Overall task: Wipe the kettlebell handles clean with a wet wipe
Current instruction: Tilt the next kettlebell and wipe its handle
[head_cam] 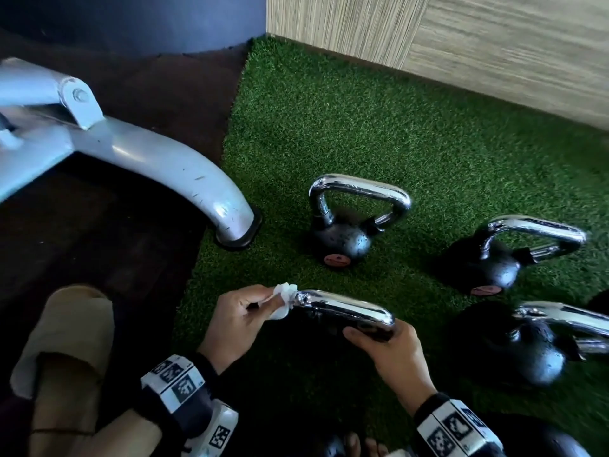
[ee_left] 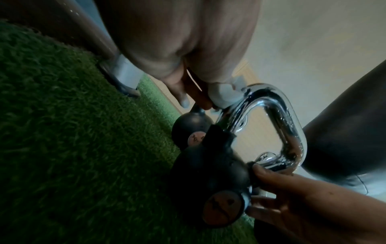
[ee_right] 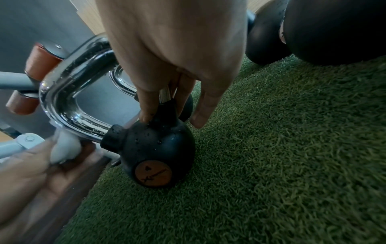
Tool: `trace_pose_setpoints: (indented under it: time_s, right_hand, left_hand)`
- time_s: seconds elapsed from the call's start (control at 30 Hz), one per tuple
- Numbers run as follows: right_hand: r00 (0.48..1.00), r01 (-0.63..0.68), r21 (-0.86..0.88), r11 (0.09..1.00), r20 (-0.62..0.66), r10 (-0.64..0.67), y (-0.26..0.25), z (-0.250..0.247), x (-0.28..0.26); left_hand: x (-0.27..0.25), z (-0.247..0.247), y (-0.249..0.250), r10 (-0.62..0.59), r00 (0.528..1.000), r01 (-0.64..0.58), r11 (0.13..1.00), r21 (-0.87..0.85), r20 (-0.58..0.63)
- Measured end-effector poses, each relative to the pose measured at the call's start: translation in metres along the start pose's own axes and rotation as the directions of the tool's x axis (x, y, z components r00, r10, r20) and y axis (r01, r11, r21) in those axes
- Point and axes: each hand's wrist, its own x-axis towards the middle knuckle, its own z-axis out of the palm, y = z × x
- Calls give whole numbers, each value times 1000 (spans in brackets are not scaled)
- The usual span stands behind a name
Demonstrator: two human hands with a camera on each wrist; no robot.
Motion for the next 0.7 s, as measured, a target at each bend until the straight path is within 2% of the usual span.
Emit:
trace_pose_setpoints:
  time_s: [0.13,0.27,0.33,0.43,0.53,0.6,0.7]
  right_hand:
    - [1000,-4,31,1000,6,4,1,-1,1]
    - [1000,-2,28,1000,18,2,0,0,1]
    - [1000,1,14,1000,24,-2,0,-2,1]
    - [999,27,-77,997,25,-25,4,-7,0]
    - [995,92,-208,974,68,-79,8,-17,-4]
    - [984,143,-267,953,137,-110,9,-20,-6]
    - [969,199,-295,934,200,-143,5,-15,-7]
  left_hand:
    - [-14,6,-21,-79,989,81,997,-12,126]
    - [-21,3,-17,-103,969,111,994,-24,226]
    - [-23,4,-6,-125,970,138,989,-48,208]
    - [-22,11,4,-132,987,130,991,30,92]
    - [-6,19,2,-34,999,34,988,151,-4]
    - [13,26,2,-1,1000,4,976,215,-11]
    - [42,36,13,-2,996,-23,957,288,87]
